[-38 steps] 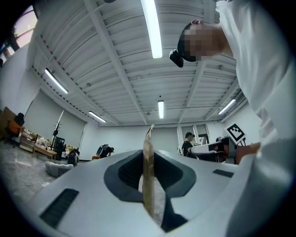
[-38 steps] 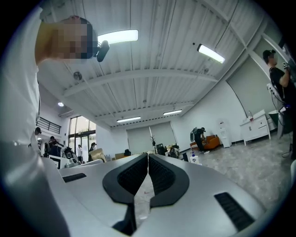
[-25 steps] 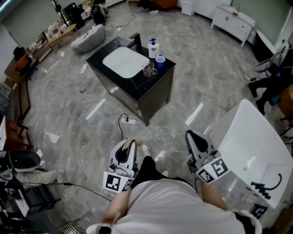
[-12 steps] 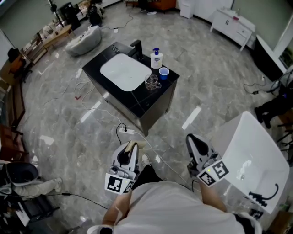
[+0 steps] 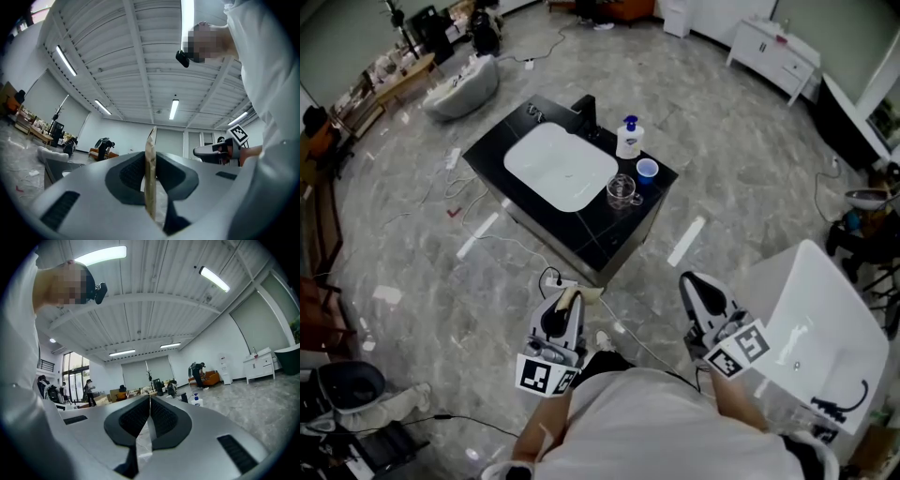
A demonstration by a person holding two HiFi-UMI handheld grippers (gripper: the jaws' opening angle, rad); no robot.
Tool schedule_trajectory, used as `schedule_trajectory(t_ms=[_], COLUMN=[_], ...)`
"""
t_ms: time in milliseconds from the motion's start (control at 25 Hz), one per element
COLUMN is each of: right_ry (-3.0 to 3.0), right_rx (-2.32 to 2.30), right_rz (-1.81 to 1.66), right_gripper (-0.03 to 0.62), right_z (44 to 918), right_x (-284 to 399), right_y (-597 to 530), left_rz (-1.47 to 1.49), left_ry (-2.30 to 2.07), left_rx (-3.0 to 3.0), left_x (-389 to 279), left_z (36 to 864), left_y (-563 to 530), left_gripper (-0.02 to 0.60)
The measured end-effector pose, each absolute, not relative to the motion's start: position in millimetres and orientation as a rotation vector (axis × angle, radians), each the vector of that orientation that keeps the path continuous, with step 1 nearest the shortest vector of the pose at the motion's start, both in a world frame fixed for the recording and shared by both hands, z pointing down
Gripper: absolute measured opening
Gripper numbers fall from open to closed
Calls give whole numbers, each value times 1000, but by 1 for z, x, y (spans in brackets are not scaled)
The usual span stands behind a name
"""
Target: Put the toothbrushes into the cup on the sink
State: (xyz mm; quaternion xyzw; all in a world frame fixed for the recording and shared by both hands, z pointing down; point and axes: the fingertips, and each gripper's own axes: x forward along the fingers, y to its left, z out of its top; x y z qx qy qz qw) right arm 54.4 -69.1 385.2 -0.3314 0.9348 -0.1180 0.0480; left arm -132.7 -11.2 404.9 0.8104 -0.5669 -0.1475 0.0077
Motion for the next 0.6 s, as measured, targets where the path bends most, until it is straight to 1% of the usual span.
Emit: schedule_trajectory(t_ms=[240, 600], right_ry=[2872, 2931], right_rx=[-1032, -1031], right_rz=[-333, -359], right_gripper=[37, 37], right_z=[385, 398], right_x=[20, -27], right_y=[-98, -109], left_rz=[-533, -570], left_ry=[-1732, -1688], left_rx=[2510, 2483], left_x=[-166, -202], left_z=[408, 423], left_y=[-33, -54], left_gripper=[55, 55])
